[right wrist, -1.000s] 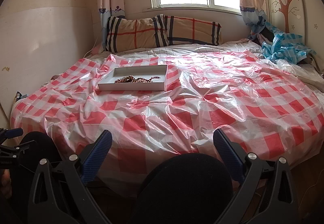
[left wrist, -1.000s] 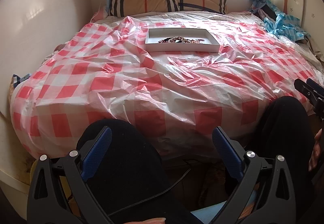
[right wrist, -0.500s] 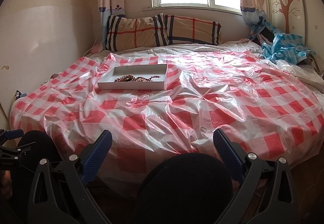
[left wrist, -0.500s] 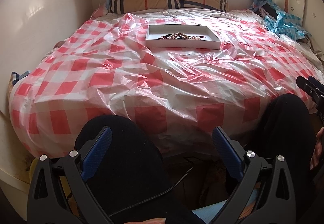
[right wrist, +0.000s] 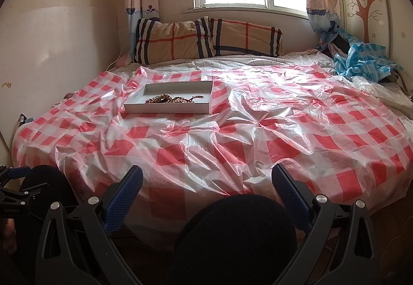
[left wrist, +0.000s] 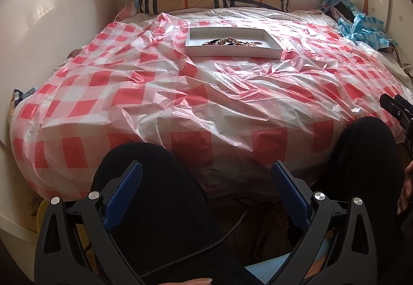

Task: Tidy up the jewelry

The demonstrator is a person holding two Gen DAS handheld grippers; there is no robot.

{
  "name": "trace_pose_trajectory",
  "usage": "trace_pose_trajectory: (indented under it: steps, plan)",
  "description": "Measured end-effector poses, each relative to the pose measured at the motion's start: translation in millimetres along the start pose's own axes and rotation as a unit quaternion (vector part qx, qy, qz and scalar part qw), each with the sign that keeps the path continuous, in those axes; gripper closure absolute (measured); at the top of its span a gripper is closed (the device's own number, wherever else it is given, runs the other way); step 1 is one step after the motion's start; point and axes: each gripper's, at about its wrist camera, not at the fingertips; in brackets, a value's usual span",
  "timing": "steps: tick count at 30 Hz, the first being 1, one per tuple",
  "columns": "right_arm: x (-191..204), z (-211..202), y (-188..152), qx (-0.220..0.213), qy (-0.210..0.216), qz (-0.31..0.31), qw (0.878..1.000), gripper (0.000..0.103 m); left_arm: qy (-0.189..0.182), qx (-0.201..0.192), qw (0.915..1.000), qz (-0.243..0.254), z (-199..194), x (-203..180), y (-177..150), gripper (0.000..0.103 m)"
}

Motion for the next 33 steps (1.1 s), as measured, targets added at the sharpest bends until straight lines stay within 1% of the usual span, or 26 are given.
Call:
trace_pose_trajectory:
  steps: [33]
  plan:
    - [-0.2, 0.3, 2.5, 0.002, 0.000, -0.003, 1.000, 0.007, -0.001, 0.002, 1.0000, 0.000, 2.0, -0.7, -1.0, 0.008]
Point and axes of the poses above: each gripper's, at about its wrist camera, not at the fingertips, and z roughly the way its jaws point, x to its left, y to its top, and after that the axes turned 11 degrees about x, right-handed
